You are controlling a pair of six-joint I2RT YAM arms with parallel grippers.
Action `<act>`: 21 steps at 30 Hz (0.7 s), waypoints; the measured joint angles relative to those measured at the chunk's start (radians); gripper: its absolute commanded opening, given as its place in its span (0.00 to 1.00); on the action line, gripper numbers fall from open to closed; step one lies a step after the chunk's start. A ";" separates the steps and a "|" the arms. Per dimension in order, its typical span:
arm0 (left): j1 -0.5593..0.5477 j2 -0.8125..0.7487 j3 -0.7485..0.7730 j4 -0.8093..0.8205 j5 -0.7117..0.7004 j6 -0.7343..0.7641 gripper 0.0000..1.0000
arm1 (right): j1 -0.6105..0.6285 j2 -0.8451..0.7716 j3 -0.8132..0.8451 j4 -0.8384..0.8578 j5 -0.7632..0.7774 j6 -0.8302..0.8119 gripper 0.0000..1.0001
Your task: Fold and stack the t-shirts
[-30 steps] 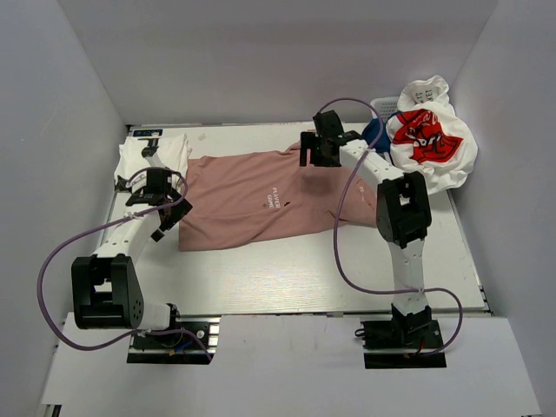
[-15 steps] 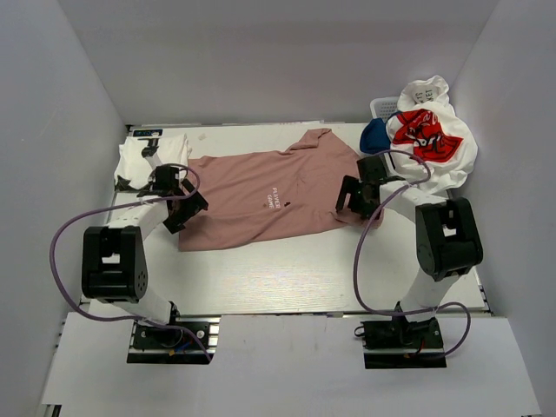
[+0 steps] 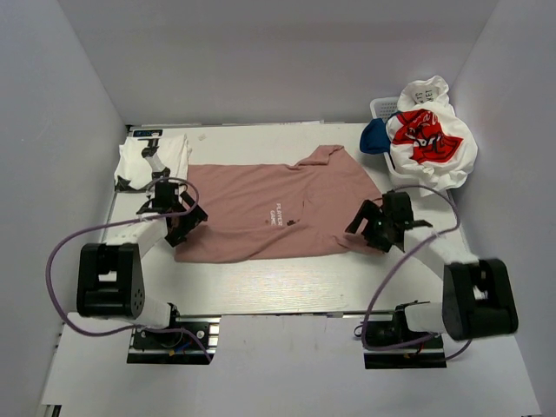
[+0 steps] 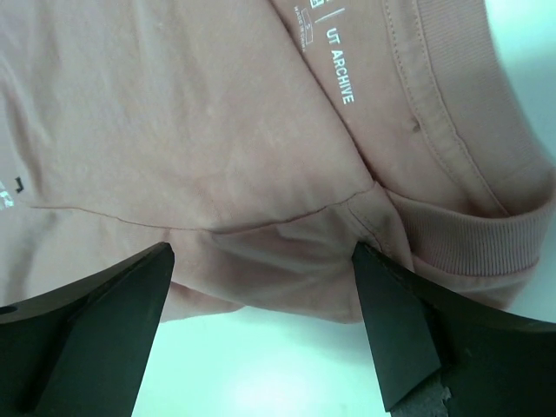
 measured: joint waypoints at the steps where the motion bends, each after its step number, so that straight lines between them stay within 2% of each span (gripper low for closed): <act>1: 0.000 -0.034 -0.029 -0.014 -0.007 -0.009 1.00 | 0.002 -0.054 -0.041 -0.018 -0.005 0.014 0.90; 4: -0.001 -0.137 -0.100 -0.074 -0.018 -0.044 1.00 | 0.008 -0.200 -0.126 -0.095 -0.019 0.046 0.90; 6: -0.005 -0.200 -0.135 -0.127 -0.018 -0.065 1.00 | 0.018 -0.294 -0.147 -0.207 -0.010 0.064 0.90; 11: -0.010 -0.279 -0.125 -0.322 -0.037 -0.092 1.00 | 0.043 -0.449 -0.084 -0.429 0.072 0.063 0.90; 13: -0.010 -0.260 -0.042 -0.373 -0.053 -0.092 1.00 | 0.048 -0.443 -0.021 -0.442 0.100 0.049 0.90; 17: -0.004 -0.163 0.159 -0.360 -0.080 -0.078 1.00 | 0.059 -0.362 0.095 -0.401 0.144 0.025 0.90; 21: 0.002 0.021 0.329 -0.346 -0.135 -0.060 1.00 | 0.071 -0.212 0.187 -0.332 0.179 0.002 0.90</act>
